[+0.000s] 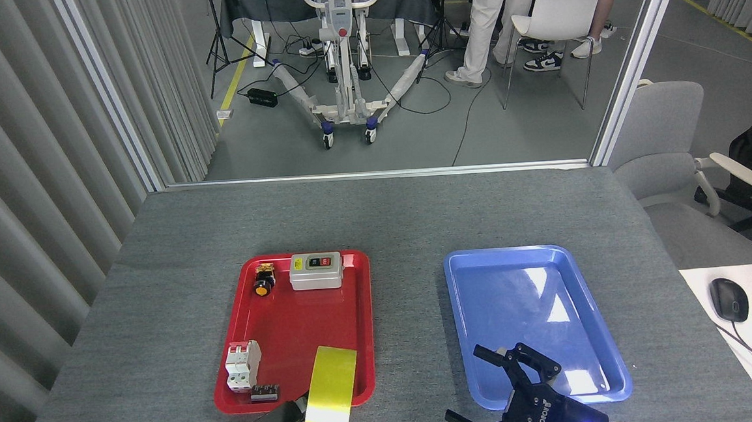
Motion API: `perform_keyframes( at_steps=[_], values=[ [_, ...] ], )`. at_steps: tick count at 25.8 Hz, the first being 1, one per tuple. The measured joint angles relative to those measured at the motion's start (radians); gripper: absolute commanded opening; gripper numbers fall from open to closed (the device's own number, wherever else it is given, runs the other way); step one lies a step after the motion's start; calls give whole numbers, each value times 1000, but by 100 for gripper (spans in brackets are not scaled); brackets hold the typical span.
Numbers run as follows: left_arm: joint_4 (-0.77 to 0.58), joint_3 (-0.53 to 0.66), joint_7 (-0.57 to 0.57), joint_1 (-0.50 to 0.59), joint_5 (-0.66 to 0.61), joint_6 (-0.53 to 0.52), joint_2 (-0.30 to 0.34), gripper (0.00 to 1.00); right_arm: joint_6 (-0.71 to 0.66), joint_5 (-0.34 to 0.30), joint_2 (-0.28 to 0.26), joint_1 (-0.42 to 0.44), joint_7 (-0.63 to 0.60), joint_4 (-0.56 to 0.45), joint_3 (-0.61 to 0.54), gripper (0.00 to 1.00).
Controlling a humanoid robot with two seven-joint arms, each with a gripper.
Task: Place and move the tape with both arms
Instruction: 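Lower the tape onto the table between the trays and reach the right gripper toward it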
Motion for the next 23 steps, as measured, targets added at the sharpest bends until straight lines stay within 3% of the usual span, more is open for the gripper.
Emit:
perform_keyframes(
  at_steps=[4,13,23],
  values=[
    [-21,-42,39,32,-19,-20,1,10,-52,43,-6,5,11,-1,18,99],
    [-49,-131,157,50,-95,-14,2,7,-112,60,-151,30,-86,-12,76,99],
    [-77,-236,272,55,-154,56,2,7,-133,90,-133,29,-103,-16,89,99]
  ],
)
